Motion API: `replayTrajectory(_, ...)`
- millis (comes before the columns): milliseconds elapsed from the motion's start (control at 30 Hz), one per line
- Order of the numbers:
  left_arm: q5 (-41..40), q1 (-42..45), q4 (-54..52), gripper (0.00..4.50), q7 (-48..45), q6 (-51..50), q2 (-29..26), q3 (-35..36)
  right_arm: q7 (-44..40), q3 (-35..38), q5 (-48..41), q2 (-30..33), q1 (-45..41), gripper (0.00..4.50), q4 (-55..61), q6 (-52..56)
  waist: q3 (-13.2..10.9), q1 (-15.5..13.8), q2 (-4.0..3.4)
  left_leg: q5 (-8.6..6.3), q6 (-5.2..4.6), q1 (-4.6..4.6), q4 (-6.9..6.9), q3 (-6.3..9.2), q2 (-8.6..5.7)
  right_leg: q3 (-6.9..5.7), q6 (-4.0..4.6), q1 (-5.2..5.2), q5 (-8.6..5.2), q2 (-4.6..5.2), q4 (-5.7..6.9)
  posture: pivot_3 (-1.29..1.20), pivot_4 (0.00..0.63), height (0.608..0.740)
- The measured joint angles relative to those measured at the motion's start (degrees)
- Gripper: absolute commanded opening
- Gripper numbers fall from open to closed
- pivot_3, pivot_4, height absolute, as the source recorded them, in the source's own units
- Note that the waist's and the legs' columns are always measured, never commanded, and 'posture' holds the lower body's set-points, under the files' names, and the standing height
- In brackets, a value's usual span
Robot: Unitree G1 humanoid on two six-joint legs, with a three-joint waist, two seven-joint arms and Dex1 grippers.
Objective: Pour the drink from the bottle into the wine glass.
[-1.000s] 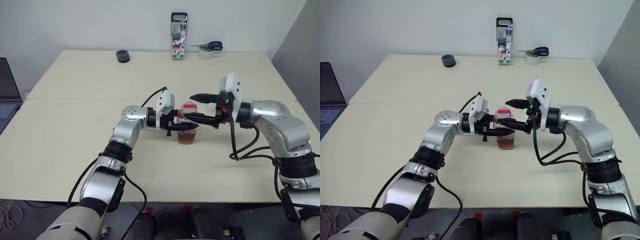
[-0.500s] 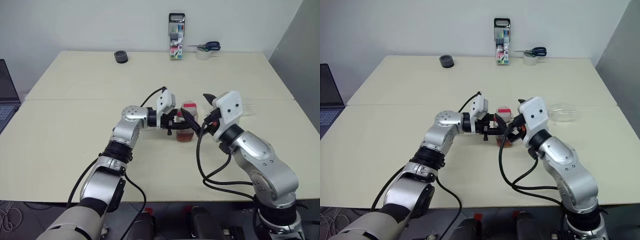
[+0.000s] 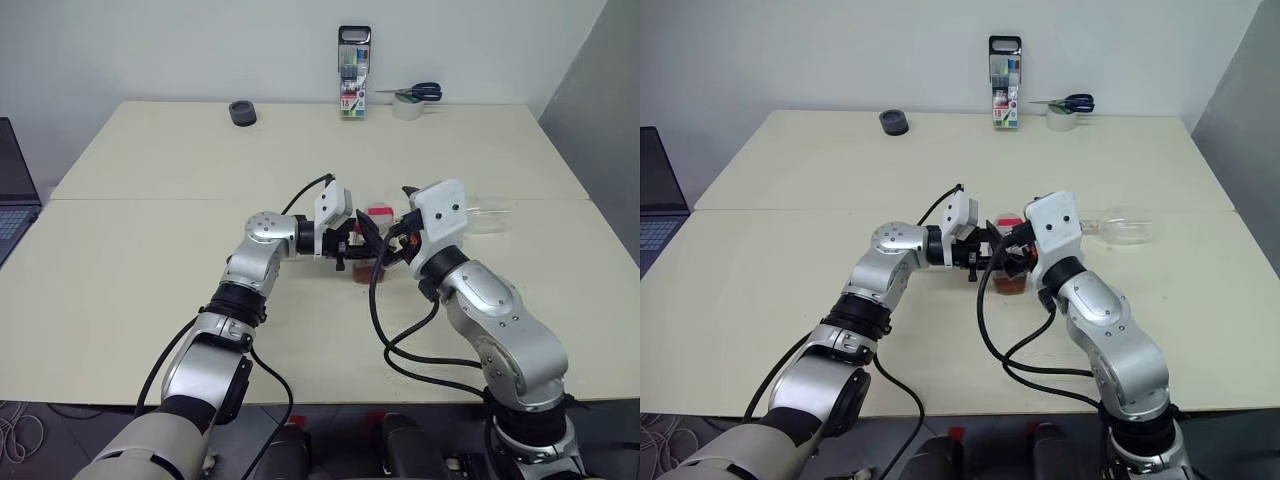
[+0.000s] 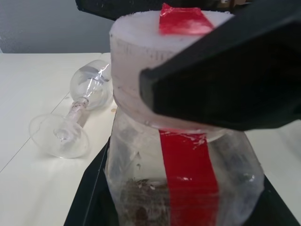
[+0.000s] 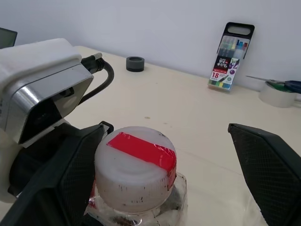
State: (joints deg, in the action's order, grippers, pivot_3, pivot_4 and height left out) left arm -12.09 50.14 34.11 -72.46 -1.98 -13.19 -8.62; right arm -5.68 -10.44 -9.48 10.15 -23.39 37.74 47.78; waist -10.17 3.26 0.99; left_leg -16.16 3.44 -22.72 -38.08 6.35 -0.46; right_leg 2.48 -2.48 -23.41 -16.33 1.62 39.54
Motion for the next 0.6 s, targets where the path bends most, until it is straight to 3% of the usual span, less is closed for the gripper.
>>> replayTrajectory(200, 0.2, 0.0, 0.0, 1.74, 0.7, 0.1, 0.1, 0.0, -0.4, -1.5, -0.3, -1.0, -0.1, 1.87, -0.2, 0.0, 0.0, 0.0, 0.00, 0.00, -0.01, 0.00, 0.00, 0.01, 0.00, -0.01, 0.00, 0.00, 0.00, 0.00, 0.00, 0.00, 0.150, 0.740)
replayTrajectory(467, 0.2, 0.0, 0.1, 1.74, 0.2, 1.0, 0.0, -0.1, -3.6, -0.2, -1.9, 0.3, 0.2, 1.86, -0.5, -1.1, 0.0, 0.0, 0.00, -0.01, -0.01, 0.00, 0.00, 0.01, -0.01, -0.01, 0.00, 0.00, 0.00, 0.00, -0.01, 0.00, 0.150, 0.740)
replayTrajectory(533, 0.2, 0.0, 0.2, 1.74, -0.6, 1.4, -0.2, -0.1, -8.2, 0.7, -3.7, 3.0, 0.1, 1.86, -2.0, -3.8, 0.0, 0.0, 0.00, -0.01, -0.02, 0.00, 0.00, -0.01, -0.01, -0.01, 0.00, 0.01, 0.00, 0.00, -0.02, 0.00, 0.150, 0.740)
replayTrajectory(600, 0.3, 0.0, 0.6, 1.74, -2.1, 2.5, -0.7, -0.4, -19.4, 2.9, -8.1, 9.8, -1.9, 1.86, -6.5, -8.1, 0.0, 0.0, -0.01, -0.02, -0.03, 0.02, -0.03, -0.04, -0.03, -0.01, 0.00, 0.08, 0.00, 0.00, -0.09, 0.00, 0.150, 0.740)
